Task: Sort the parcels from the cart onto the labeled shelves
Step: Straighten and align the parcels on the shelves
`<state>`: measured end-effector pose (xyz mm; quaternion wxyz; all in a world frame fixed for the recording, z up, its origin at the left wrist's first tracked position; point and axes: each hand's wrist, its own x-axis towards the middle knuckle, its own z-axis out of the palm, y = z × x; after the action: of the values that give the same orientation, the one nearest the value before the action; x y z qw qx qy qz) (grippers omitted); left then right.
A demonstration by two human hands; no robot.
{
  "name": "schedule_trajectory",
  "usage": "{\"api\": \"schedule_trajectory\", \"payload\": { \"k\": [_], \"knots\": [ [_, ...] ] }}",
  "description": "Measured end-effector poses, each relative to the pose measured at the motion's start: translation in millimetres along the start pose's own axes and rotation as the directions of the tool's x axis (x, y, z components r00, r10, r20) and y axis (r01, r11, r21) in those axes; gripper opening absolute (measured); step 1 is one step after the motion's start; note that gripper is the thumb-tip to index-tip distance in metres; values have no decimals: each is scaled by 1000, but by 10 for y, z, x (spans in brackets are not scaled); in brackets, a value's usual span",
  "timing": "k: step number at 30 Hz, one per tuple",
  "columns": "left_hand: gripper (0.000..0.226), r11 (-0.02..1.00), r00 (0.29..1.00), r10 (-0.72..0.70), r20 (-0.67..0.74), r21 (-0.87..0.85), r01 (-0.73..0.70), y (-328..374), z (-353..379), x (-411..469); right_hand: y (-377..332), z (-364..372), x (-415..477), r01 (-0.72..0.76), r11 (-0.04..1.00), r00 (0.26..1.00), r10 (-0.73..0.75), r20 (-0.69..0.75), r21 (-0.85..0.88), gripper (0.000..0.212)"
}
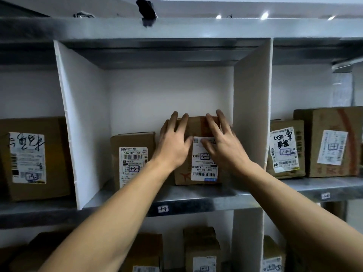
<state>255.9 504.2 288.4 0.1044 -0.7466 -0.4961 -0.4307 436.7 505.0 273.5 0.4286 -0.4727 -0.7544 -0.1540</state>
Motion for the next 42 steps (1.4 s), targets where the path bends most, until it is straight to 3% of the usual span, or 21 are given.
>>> {"api": "schedule_trajectory", "payload": {
  "k": [5, 13, 20, 37, 42],
  "knots": [
    [67, 999, 996, 47, -80, -17, -49, 13, 67, -28, 142, 23, -43, 2, 992, 998, 7, -69, 128, 73],
    [75, 993, 997, -43, -59, -112, 36, -55, 135, -68, 230, 78, -86, -30, 954, 998, 44, -42, 297, 76],
    [70, 990, 995, -35, -95, -142, 21, 2, 105, -98, 256, 62, -96, 14, 950, 991, 27, -128, 311, 77],
    [59, 997, 982, -1, -188, -75, -14, -18, 4, -34, 221, -56, 75, 35, 953, 991, 5, -132, 300, 63],
    [58, 997, 982, 15, -189, -72, -29, 69, 27, -35, 267, -81, 73, -9, 936, 990, 57, -125, 353, 62]
  ]
}}
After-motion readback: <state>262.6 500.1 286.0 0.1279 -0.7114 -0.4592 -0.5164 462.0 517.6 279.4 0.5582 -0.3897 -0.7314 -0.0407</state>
